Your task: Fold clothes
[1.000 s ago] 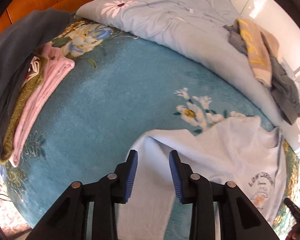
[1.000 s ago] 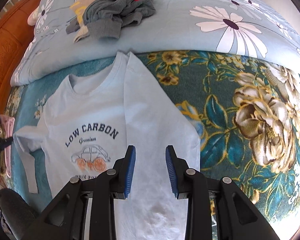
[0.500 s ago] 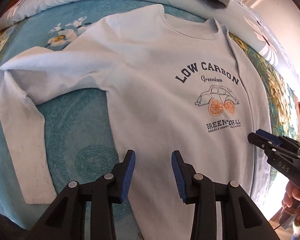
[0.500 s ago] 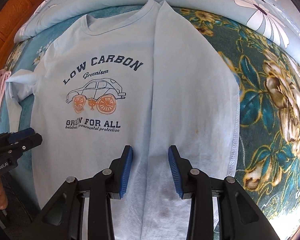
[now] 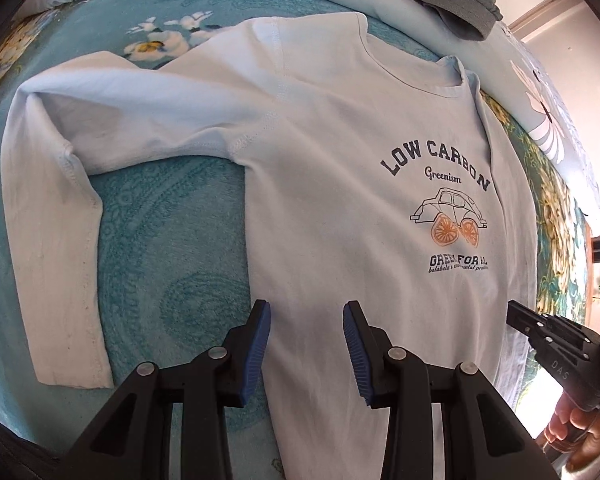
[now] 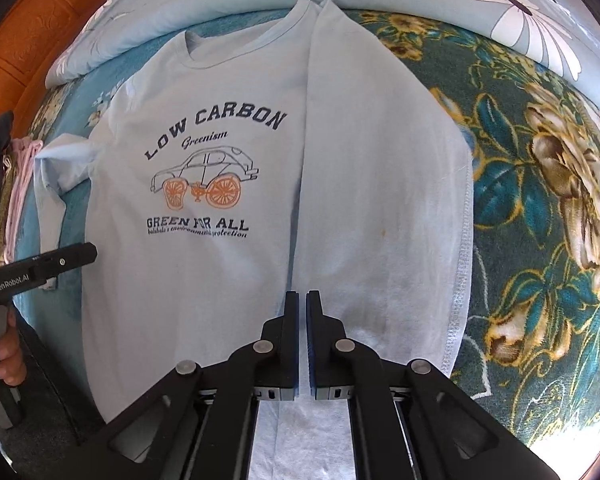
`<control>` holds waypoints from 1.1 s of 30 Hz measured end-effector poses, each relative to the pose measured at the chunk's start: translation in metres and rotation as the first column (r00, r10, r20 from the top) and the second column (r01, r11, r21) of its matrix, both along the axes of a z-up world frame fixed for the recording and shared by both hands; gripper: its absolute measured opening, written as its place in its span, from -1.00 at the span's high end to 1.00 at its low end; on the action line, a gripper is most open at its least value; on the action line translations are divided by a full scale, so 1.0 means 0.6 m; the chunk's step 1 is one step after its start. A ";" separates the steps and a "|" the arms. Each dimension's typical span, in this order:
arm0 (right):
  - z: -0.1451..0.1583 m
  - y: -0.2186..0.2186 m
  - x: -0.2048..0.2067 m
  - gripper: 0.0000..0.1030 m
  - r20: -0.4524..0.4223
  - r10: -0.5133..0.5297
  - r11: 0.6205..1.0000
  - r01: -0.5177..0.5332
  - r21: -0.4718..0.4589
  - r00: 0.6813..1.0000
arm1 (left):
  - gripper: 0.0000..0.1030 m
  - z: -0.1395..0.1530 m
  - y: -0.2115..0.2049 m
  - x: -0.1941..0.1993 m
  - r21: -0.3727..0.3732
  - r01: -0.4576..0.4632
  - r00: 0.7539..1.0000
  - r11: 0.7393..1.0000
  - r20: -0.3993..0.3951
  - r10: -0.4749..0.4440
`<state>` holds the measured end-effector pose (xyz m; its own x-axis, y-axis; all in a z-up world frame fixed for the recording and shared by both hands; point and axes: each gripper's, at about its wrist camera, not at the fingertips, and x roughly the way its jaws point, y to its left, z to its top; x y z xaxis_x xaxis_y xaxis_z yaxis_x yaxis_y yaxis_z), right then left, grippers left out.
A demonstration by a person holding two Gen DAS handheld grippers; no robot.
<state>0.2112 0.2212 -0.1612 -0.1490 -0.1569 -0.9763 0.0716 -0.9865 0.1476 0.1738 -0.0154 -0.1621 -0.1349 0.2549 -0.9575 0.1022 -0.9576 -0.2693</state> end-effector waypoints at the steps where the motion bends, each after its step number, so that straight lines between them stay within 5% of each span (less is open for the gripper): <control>1: -0.004 -0.005 0.004 0.81 -0.001 0.004 1.000 -0.004 0.011 1.000 | 0.20 0.002 0.001 0.001 -0.001 -0.002 1.000 1.000 -0.003 0.002; 4: -0.002 -0.019 0.017 0.63 -0.030 0.031 0.998 -0.029 0.054 0.999 | 0.20 0.010 0.001 0.002 -0.004 -0.011 1.000 1.000 -0.011 0.011; 10: 0.001 -0.027 0.042 0.60 -0.056 0.092 0.983 -0.082 0.162 0.994 | 0.20 0.018 0.001 0.004 -0.015 -0.028 1.000 1.000 -0.011 0.028; 13: 0.008 -0.009 0.049 0.95 -0.059 0.062 0.989 -0.053 0.138 0.996 | 0.20 0.026 0.003 0.006 -0.012 -0.038 0.999 0.999 -0.024 0.038; 17: 0.036 0.055 0.042 0.97 -0.076 0.000 0.997 0.006 0.079 0.997 | 0.20 0.035 0.005 0.010 -0.011 -0.041 0.998 0.999 -0.043 0.040; 21: 0.080 0.166 0.004 0.98 -0.156 -0.068 0.973 0.100 0.207 0.985 | 0.20 0.021 -0.004 0.029 -0.018 -0.038 0.998 0.999 -0.041 0.038; 27: 0.127 0.332 -0.101 0.97 -0.262 -0.153 0.886 0.249 0.392 0.953 | 0.20 0.018 -0.015 0.038 -0.016 -0.056 0.997 0.998 -0.047 0.055; 33: 0.096 0.397 -0.184 0.97 -0.255 -0.256 0.869 0.337 0.362 0.932 | 0.20 0.012 -0.021 0.031 0.003 -0.082 0.996 0.997 -0.047 0.082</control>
<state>0.1006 0.4594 -0.1035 -0.3182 0.3151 -0.8941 -0.2469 -0.9381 -0.2427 0.1927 -0.0279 -0.1550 -0.2002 0.2420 -0.9494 0.1675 -0.9463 -0.2765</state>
